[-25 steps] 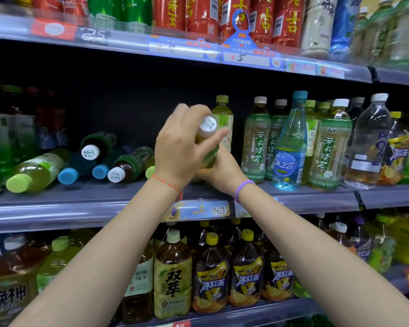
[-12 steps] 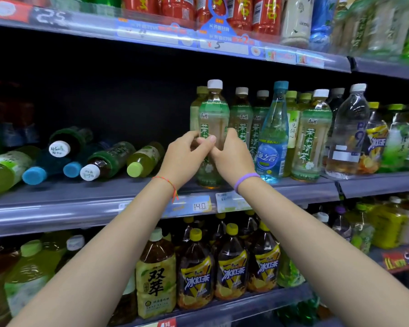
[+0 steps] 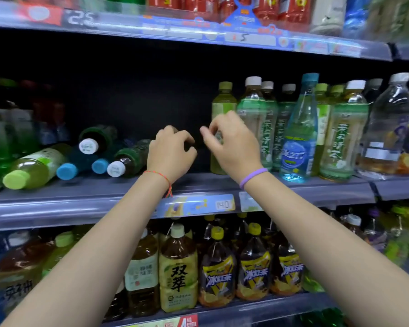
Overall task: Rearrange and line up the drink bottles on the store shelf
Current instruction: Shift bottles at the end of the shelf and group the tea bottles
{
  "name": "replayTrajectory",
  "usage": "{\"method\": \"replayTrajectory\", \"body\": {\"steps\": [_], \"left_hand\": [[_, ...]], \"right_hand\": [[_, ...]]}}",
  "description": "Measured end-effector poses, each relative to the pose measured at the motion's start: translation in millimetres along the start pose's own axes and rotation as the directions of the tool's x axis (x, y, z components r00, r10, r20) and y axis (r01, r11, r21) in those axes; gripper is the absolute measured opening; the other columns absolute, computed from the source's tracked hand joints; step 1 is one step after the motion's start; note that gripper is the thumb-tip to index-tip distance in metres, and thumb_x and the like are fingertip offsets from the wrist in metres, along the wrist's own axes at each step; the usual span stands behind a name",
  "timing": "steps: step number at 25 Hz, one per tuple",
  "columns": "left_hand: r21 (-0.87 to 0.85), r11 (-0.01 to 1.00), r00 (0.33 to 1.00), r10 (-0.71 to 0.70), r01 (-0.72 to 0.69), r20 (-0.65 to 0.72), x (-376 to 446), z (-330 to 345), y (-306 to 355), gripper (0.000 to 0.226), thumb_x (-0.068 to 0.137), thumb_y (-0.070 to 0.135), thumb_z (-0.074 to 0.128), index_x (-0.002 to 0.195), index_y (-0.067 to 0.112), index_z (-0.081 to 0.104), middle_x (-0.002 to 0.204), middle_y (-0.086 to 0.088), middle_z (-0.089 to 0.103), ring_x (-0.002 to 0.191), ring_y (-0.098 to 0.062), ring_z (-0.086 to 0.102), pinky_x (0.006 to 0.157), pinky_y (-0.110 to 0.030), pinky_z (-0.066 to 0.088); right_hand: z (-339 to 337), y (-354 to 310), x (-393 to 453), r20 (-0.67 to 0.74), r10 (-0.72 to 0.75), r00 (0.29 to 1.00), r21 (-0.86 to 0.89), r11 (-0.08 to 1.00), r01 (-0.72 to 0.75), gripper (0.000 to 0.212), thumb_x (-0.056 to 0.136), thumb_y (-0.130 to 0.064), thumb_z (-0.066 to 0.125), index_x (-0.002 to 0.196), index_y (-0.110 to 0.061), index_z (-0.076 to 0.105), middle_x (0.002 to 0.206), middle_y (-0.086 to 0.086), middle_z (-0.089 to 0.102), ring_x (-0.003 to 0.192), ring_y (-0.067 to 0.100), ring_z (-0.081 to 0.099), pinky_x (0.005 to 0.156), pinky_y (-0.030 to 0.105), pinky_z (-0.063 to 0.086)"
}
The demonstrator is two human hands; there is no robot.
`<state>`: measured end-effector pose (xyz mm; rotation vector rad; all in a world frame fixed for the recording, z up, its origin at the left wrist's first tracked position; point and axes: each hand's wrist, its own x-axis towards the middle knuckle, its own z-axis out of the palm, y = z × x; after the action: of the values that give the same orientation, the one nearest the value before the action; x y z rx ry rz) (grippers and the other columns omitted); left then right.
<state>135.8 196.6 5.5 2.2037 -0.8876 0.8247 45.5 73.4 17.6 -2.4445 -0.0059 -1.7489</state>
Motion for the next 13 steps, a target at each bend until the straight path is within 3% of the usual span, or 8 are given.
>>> {"method": "replayTrajectory", "body": {"steps": [2,5,9,11,13], "left_hand": [[0.189,0.982,0.997,-0.04,0.028,0.06,0.3,-7.8,-15.4,0.036,0.085,0.036,0.063,0.118,0.023,0.062,0.119,-0.011,0.051,0.114,-0.033,0.049,0.09,-0.042,0.043],[0.412,0.911,0.973,-0.102,0.008,0.206,-1.2,-17.1,-36.9,0.048,0.086,0.041,0.063,0.126,0.018,0.051,0.123,-0.015,0.052,0.11,-0.037,0.057,0.079,-0.039,0.045],[0.368,0.922,0.974,0.042,-0.124,0.222,-5.2,-25.1,-49.8,0.036,0.09,0.039,0.056,0.119,0.017,0.052,0.111,-0.014,0.064,0.1,-0.038,0.063,0.07,-0.037,0.042],[0.245,0.954,0.981,0.147,-0.174,0.124,-6.7,-34.0,-51.9,0.034,0.089,0.038,0.056,0.117,0.019,0.054,0.105,-0.01,0.065,0.095,-0.037,0.063,0.071,-0.039,0.047],[0.098,0.969,0.97,0.235,-0.228,-0.062,-10.0,-42.5,-53.2,0.034,0.085,0.037,0.06,0.115,0.023,0.057,0.1,-0.003,0.066,0.091,-0.031,0.063,0.07,-0.04,0.05]], "right_hand": [[19.4,-11.9,1.2,0.341,0.05,0.939,0.003,0.999,-0.054,0.023,0.095,-0.036,0.057,0.092,-0.014,0.061,0.09,0.001,0.051,0.074,0.021,0.054,0.062,0.033,0.044],[46.1,-21.6,5.9,0.585,0.103,0.804,-0.076,0.994,-0.072,0.026,0.094,-0.024,0.057,0.119,-0.017,0.058,0.111,0.007,0.052,0.099,0.028,0.058,0.084,0.039,0.05],[67.1,-29.7,8.7,0.693,0.143,0.706,-0.121,0.989,-0.081,0.055,0.089,-0.008,0.055,0.141,-0.022,0.042,0.134,0.015,0.046,0.117,0.035,0.054,0.098,0.042,0.046],[70.4,-31.2,7.8,0.694,0.161,0.702,-0.117,0.987,-0.11,0.069,0.087,-0.007,0.061,0.147,-0.026,0.033,0.14,0.015,0.042,0.121,0.036,0.053,0.101,0.042,0.046],[69.5,-33.8,8.6,0.637,0.174,0.751,-0.061,0.982,-0.176,0.077,0.081,-0.016,0.072,0.147,-0.028,0.033,0.136,0.013,0.045,0.12,0.033,0.054,0.101,0.042,0.046]]}}
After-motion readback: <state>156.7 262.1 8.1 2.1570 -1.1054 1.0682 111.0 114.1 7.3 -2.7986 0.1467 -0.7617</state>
